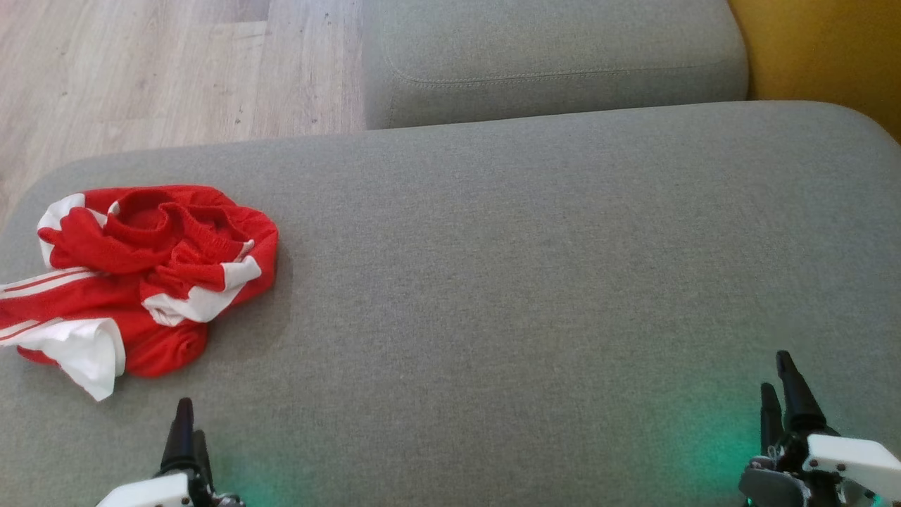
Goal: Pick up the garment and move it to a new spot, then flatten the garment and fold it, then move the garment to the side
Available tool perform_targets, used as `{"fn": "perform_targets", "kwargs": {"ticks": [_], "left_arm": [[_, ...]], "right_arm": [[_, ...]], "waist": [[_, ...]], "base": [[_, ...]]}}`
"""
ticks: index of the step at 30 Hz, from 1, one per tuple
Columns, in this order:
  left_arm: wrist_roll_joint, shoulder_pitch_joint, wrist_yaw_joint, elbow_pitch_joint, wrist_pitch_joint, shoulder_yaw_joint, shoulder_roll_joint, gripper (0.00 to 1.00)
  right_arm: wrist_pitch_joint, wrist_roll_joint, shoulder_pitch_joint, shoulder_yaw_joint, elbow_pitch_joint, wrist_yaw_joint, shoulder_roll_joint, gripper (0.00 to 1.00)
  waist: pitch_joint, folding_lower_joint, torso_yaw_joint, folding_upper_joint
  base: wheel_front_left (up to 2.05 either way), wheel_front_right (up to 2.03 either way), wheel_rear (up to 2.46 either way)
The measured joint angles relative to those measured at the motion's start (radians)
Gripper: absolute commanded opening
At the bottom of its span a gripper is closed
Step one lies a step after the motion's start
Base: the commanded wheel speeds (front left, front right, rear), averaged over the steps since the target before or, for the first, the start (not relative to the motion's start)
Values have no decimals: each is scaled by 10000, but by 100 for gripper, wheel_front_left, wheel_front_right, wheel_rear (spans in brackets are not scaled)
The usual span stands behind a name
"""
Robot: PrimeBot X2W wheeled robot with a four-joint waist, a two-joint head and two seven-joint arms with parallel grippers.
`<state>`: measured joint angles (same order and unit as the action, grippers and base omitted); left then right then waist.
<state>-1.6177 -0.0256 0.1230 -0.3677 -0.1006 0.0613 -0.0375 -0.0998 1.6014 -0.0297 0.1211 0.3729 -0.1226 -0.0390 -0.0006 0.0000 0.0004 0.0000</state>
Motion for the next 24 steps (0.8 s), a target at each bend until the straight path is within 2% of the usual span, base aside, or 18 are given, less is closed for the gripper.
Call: {"fn": "perform_targets", "kwargs": {"ticks": [7, 14, 24], "left_arm": [[571, 15, 0, 104, 178, -79, 0, 100], [1630, 12, -15, 309, 387, -88, 2, 100], [2882, -5, -366, 652, 671, -318, 2, 100]], "right_arm": [[188, -355, 23, -222, -71, 0, 0, 100], [424, -1473, 22, -326, -77, 0, 0, 100], [654, -2842, 10, -472, -334, 0, 0, 100]], "waist": [[-61, 0, -1, 0], [-122, 0, -18, 0], [-220, 0, -20, 0]], "base": [[0, 0, 0], [0, 0, 0], [0, 0, 0]]}}
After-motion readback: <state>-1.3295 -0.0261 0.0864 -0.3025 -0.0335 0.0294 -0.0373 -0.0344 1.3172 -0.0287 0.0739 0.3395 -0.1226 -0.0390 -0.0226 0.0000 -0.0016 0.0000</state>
